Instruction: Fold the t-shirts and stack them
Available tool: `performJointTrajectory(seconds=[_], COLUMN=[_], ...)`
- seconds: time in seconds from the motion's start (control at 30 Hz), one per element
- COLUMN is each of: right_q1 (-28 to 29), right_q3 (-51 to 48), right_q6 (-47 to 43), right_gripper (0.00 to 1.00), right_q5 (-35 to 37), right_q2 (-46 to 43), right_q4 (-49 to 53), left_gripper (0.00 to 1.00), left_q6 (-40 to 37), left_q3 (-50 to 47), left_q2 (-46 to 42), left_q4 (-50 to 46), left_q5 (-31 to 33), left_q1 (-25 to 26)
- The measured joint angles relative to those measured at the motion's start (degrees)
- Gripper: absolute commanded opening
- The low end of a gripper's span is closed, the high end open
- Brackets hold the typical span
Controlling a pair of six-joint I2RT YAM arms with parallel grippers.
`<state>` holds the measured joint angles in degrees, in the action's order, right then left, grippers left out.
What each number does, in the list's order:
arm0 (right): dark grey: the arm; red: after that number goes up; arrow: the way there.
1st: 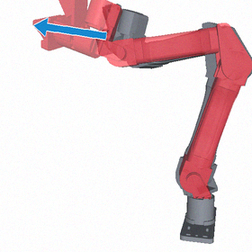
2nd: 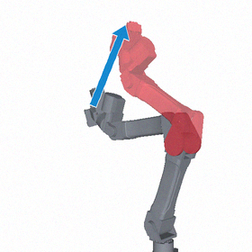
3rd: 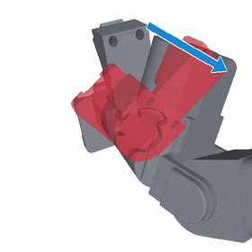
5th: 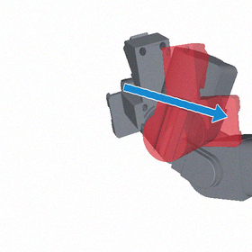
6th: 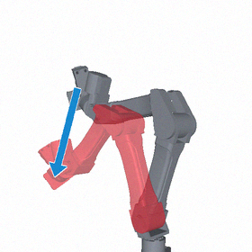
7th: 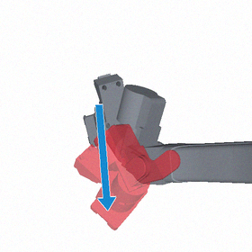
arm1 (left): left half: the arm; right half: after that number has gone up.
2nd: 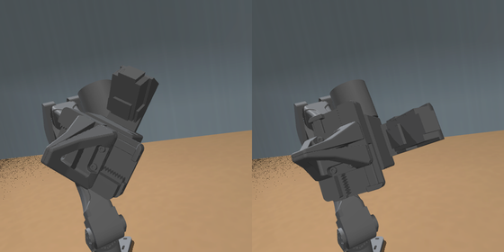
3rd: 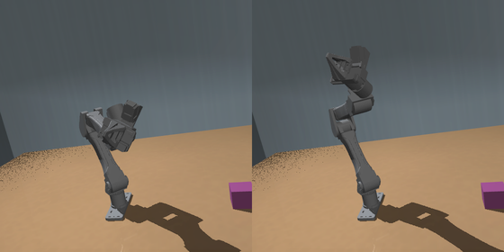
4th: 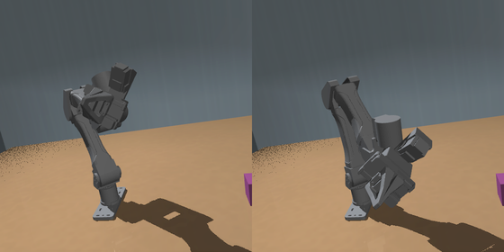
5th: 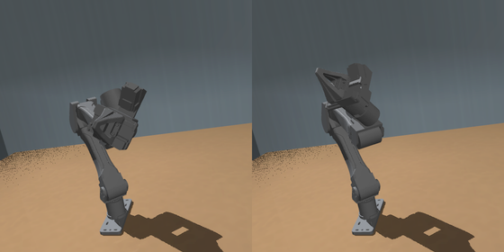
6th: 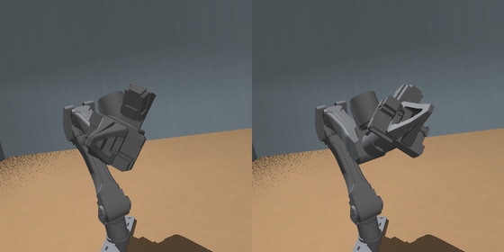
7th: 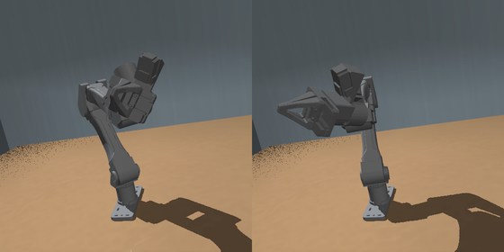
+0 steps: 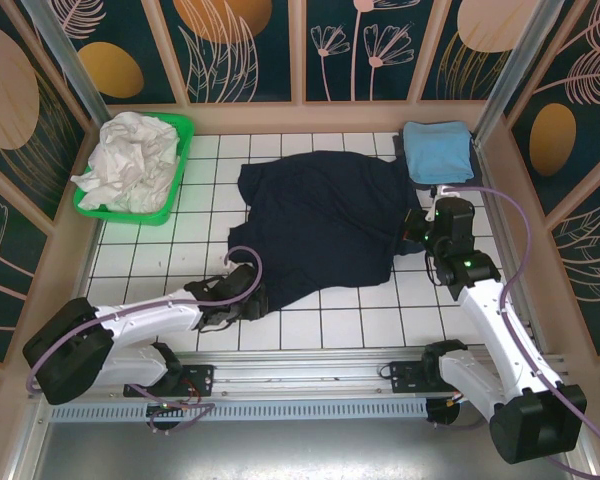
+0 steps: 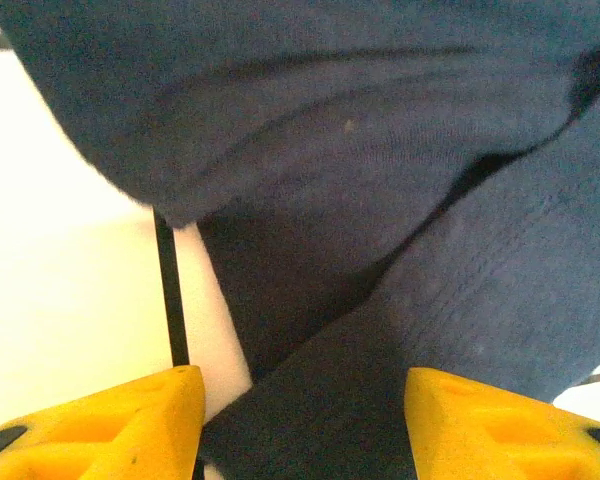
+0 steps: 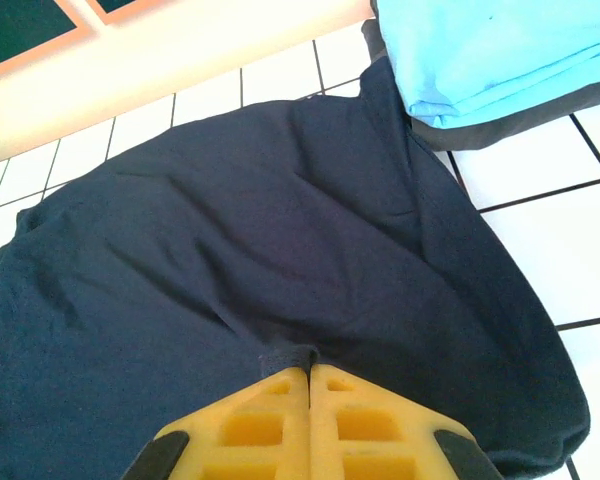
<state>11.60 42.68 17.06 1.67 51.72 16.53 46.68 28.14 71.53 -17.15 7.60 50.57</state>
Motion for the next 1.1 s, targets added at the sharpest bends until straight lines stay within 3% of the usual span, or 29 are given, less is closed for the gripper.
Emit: performJointTrajectory(seconds=[0.17,0.33,0.4,0.5,0.57,0.83,1.1], right_q1=[-0.04,-0.17,-0.33,-0.37,-0.37,-0.37,0.79], right_q3=[0.0,-0.48,-0.83,-1.07,-1.14,1.2,19.28], right_q6=[-0.02,-0.02,-0.02,-0.02,-0.02,-0.26,-1.38], right_gripper=[0.0,0.0,0.0,0.0,0.0,0.0,0.0], right_q5=[-0.02,-0.15,-0.17,-0.22,-0.26,-3.72,-5.95], right_q2=[0.0,0.0,0.0,0.0,-0.15,-1.38,-2.6], right_q4=[-0.02,-0.2,-0.22,-0.24,-0.22,0.92,3.43], left_gripper=[0.56,0.46,0.37,0.09,0.0,0.0,0.0], left_q6=[0.24,0.52,0.55,0.44,0.02,-1.42,-9.49], left_q3=[0.04,0.37,0.98,1.55,2.73,16.55,44.37], left_q2=[-2.14,-0.11,0.63,1.18,1.25,-10.64,-18.43], left_q4=[-3.76,-3.98,-4.42,-5.42,-5.46,-13.38,-23.28], left_q5=[-0.24,0.0,0.42,1.31,1.16,9.46,26.73], left_q1=[0.98,0.98,0.98,0.87,1.09,1.27,1.25])
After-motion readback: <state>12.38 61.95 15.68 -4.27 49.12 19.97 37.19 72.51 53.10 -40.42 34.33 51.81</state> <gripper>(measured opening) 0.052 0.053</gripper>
